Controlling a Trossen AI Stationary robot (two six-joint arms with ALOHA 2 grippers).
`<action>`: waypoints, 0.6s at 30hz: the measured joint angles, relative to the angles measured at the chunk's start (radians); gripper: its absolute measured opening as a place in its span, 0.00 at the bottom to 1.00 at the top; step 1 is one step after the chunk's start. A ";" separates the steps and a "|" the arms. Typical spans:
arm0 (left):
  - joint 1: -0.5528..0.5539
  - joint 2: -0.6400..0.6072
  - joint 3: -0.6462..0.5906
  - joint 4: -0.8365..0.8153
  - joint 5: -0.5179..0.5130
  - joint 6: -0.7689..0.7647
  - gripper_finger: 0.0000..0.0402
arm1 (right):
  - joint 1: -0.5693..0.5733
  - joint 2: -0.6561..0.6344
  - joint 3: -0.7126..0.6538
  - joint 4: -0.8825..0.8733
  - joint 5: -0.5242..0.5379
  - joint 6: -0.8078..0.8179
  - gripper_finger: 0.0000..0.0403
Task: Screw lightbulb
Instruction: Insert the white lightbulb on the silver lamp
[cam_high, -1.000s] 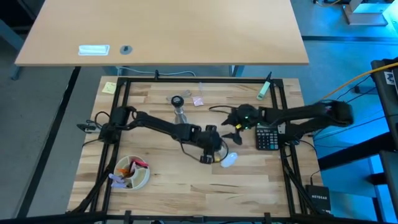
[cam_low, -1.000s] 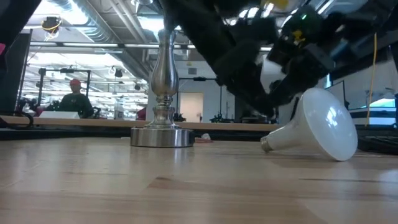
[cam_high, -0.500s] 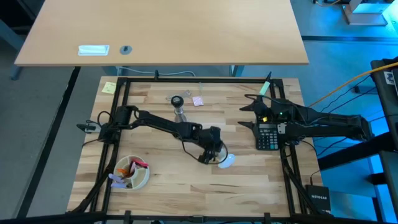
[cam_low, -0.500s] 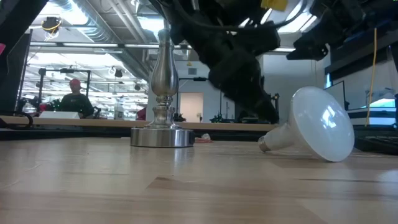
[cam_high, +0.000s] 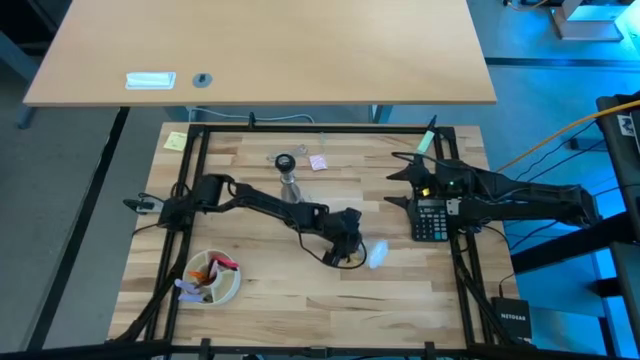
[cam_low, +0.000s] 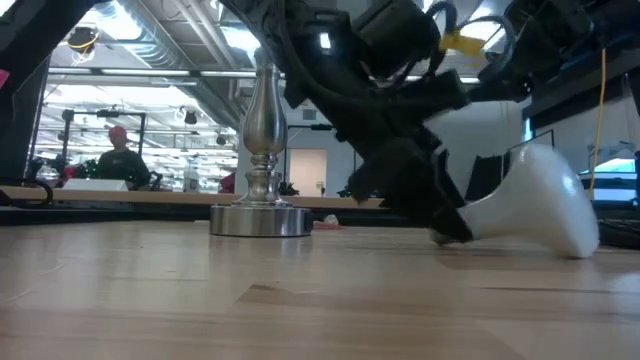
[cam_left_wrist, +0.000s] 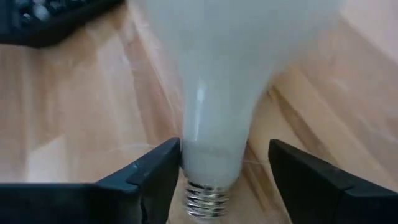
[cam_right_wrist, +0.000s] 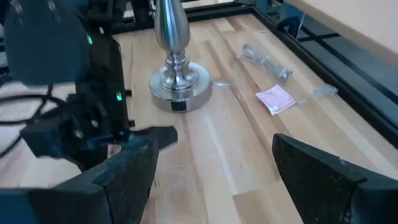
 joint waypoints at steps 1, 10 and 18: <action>0.000 0.006 0.000 0.008 0.004 -0.001 0.56 | 0.000 0.000 0.000 -0.004 0.000 0.000 0.80; 0.000 0.009 0.000 0.051 -0.003 -0.112 0.48 | 0.000 0.000 0.000 -0.002 0.000 0.001 0.80; 0.000 0.008 0.017 0.070 -0.002 -0.299 0.39 | 0.000 0.001 0.000 0.000 0.025 0.002 0.80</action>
